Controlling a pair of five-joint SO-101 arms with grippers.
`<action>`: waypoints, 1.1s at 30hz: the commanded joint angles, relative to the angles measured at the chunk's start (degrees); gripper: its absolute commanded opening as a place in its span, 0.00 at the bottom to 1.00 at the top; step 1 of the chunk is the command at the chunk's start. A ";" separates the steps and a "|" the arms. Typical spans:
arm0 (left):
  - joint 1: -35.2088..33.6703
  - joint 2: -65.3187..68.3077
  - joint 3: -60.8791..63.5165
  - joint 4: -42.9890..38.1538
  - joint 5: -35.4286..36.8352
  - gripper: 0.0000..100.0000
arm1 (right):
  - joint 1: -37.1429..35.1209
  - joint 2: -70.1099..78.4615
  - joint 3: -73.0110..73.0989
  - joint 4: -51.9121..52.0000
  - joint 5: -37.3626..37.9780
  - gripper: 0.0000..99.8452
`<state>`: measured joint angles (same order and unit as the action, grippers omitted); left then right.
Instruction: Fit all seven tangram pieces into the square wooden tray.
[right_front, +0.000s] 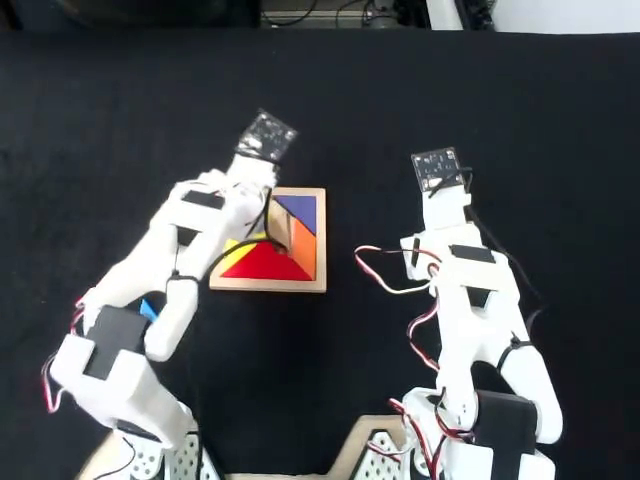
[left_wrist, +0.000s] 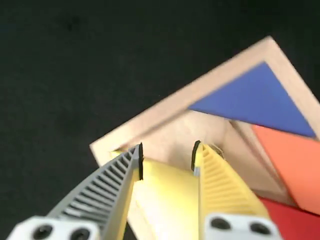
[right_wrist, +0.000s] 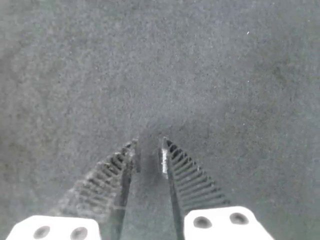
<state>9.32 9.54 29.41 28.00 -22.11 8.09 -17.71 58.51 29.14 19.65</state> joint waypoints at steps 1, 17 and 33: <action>1.80 0.09 -3.12 2.73 -0.53 0.18 | -0.79 0.22 -0.66 -1.14 0.53 0.08; 6.29 -5.27 -2.51 6.77 -0.44 0.18 | -0.79 0.22 -0.57 -1.14 0.53 0.08; -0.31 -4.57 -2.33 2.90 -0.88 0.18 | -0.79 0.22 -0.48 -1.14 0.53 0.08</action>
<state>8.88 7.16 28.18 31.96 -22.64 8.09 -17.71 58.51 29.14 19.65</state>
